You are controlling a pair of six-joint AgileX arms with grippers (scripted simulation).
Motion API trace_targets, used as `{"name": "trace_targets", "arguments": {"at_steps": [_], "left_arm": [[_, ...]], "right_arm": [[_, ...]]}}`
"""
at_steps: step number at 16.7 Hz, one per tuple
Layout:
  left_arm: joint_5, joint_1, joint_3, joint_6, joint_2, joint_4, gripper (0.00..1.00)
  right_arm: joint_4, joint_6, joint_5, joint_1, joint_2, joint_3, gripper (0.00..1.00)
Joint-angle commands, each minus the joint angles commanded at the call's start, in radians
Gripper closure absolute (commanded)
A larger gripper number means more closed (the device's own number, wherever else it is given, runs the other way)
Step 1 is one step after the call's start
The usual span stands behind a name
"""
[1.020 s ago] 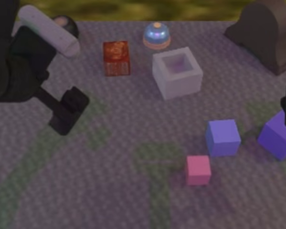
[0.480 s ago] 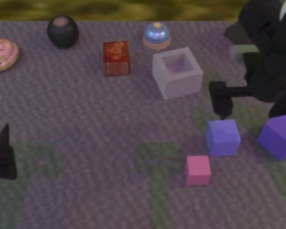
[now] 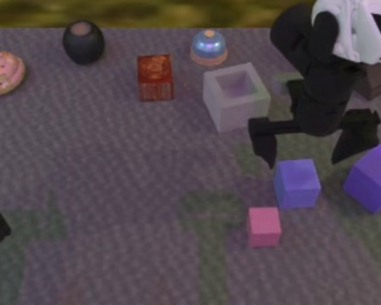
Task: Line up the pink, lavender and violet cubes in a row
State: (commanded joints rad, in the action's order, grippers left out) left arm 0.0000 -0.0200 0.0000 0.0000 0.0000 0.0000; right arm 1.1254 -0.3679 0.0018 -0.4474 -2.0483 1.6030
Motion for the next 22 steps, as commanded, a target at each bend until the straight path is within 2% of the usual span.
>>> {"name": "trace_targets", "arguments": {"at_steps": [6,14,19,22], "left_arm": [[0.000,0.000,0.000,0.000,0.000,0.000,0.00],[0.000,0.000,0.000,0.000,0.000,0.000,0.00],[0.000,0.000,0.000,0.000,0.000,0.000,0.00],[0.000,0.000,0.000,0.000,0.000,0.000,0.00]], "right_arm": [[-0.016,0.001,0.000,0.003,-0.009,-0.010,0.00],[-0.297,-0.003,0.001,-0.001,-0.116,-0.178,0.00],[-0.311,-0.003,0.001,-0.002,-0.123,-0.189,0.00],[-0.311,-0.003,0.001,-0.002,-0.123,-0.189,0.23]]}}
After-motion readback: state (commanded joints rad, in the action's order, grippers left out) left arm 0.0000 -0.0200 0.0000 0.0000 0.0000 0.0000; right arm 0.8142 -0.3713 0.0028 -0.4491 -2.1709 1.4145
